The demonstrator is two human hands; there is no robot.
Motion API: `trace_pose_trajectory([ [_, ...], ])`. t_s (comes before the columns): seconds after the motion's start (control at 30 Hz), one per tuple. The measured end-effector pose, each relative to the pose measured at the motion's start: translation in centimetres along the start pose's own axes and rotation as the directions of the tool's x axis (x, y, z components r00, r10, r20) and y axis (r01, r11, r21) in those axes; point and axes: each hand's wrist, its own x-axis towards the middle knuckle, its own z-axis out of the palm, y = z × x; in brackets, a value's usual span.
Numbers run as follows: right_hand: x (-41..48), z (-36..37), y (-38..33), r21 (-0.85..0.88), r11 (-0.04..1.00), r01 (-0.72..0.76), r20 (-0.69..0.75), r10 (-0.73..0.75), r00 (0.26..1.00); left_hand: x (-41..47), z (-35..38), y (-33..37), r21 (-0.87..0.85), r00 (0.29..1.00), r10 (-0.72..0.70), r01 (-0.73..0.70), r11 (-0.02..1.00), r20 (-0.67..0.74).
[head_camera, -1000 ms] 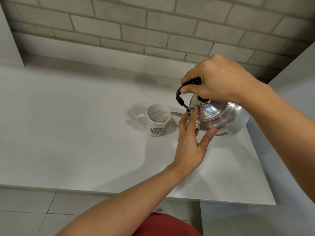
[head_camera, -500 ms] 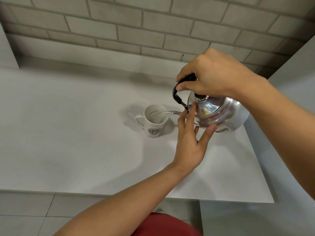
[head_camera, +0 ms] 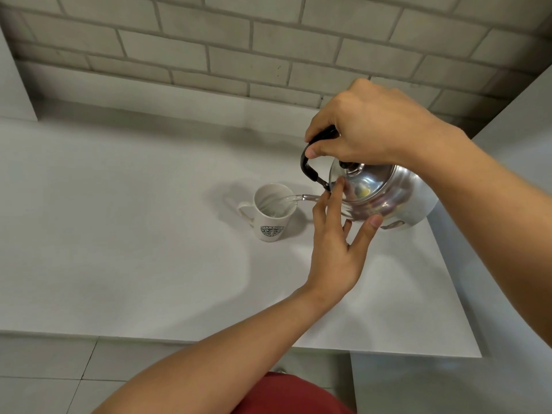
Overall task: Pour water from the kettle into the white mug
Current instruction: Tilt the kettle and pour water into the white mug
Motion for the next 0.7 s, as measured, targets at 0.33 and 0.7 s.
trace_pose_trajectory([
  [0.33,0.7,0.1,0.0,-0.023,1.000,0.010,0.001,-0.010,1.000,0.1,0.0,0.3,-0.018,1.000,-0.019,0.019,1.000,0.016],
  [0.7,1.4,0.2,-0.1,-0.051,0.998,0.049,-0.010,-0.049,0.999,0.4,-0.1,0.3,-0.020,1.000,-0.001,0.001,1.000,0.002],
])
